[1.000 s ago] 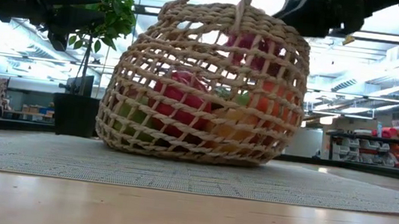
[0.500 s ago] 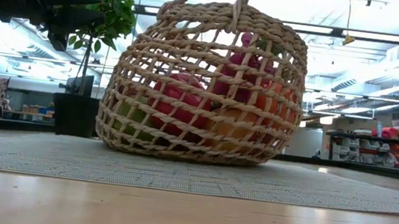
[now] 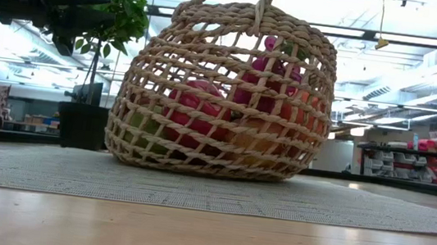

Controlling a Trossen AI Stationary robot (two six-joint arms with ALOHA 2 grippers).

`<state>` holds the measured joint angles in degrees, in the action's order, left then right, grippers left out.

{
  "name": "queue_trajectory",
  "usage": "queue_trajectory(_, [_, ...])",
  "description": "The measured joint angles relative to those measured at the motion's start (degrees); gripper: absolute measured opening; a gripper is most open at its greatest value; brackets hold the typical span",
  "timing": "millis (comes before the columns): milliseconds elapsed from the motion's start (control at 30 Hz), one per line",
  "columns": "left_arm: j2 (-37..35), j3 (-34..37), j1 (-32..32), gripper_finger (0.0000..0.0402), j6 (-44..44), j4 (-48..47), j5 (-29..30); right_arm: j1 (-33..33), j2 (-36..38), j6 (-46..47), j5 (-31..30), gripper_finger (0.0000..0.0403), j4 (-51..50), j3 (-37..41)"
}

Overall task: Build produce basket
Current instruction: Return to Home Position

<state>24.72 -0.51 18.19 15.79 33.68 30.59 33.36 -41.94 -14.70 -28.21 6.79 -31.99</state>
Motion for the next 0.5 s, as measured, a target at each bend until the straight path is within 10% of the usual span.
queue_trajectory(500, [0.01, 0.0, -0.01, 0.016, 0.0, -0.04, 0.0, -6.35, 17.39, 6.63, 12.91, 0.0309, 20.72, 23.37])
